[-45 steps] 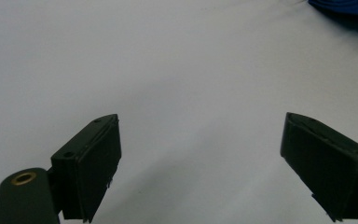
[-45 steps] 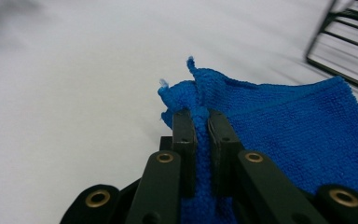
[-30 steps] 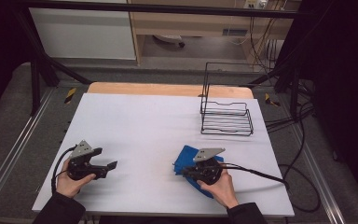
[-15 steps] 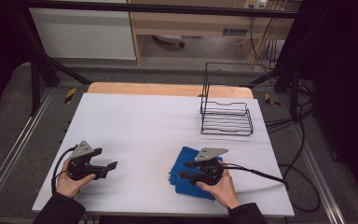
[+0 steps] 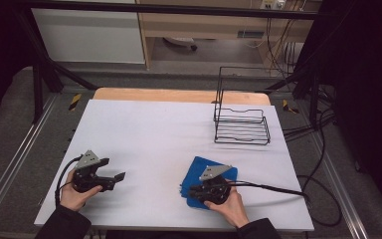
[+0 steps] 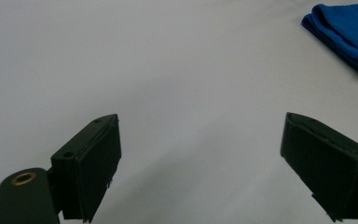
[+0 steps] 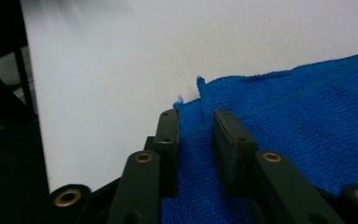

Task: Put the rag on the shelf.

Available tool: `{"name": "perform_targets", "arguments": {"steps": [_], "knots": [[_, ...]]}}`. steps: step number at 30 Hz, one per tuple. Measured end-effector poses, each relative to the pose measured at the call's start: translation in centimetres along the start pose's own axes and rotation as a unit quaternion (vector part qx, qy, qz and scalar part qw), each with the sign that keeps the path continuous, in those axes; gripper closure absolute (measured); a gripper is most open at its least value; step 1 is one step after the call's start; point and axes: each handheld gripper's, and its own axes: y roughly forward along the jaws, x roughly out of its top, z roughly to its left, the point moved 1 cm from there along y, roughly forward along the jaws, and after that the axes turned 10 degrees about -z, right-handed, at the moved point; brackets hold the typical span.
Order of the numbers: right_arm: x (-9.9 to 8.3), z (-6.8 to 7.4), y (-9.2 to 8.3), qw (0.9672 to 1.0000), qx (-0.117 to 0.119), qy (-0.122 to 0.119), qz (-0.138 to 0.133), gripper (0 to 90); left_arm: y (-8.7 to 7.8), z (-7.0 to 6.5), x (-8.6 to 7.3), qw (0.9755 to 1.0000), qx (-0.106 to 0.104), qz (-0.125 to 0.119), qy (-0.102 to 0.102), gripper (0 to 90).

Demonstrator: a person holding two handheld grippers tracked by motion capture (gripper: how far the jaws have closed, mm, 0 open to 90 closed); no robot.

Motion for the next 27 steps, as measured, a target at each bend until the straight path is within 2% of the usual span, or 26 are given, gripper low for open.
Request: {"name": "perform_targets", "arguments": {"steps": [4,9,12,19,21,23,25,26,27], "knots": [[0.1,0.0,-0.1,1.0,-0.006,-0.004,-0.007,88.2,0.0,0.0,0.0,1.0,0.0,0.0,0.0,12.3],[0.8,0.0,-0.9,0.9995,-0.009,-0.004,-0.032,89.1,0.0,0.0,0.0,1.0,0.0,0.0,0.0,12.3],[1.3,0.1,-1.0,0.9988,-0.009,-0.012,-0.046,89.0,0.0,0.0,0.0,1.0,0.0,0.001,0.0,12.3],[1.4,0.0,0.0,0.9989,-0.002,-0.001,-0.048,88.8,0.1,0.1,-0.1,1.0,0.0,0.003,0.001,12.3],[1.4,0.1,0.5,0.9993,0.004,0.0,-0.038,86.7,0.1,0.1,-0.1,1.0,-0.001,0.003,0.001,12.3],[1.0,0.1,0.8,0.9996,0.0,-0.002,-0.027,80.9,0.0,0.0,0.0,1.0,-0.001,0.003,0.001,12.3],[1.0,0.1,0.9,0.9996,-0.002,-0.006,-0.027,77.7,0.0,0.0,0.0,1.0,-0.002,0.002,0.002,12.3],[1.3,0.0,0.3,0.9991,-0.012,-0.01,-0.039,67.3,0.0,0.0,0.0,1.0,-0.002,0.001,0.0,12.3],[1.3,0.0,0.3,0.9991,-0.012,-0.01,-0.039,67.3,0.1,0.0,0.0,1.0,-0.002,0.001,0.0,12.3]]}}
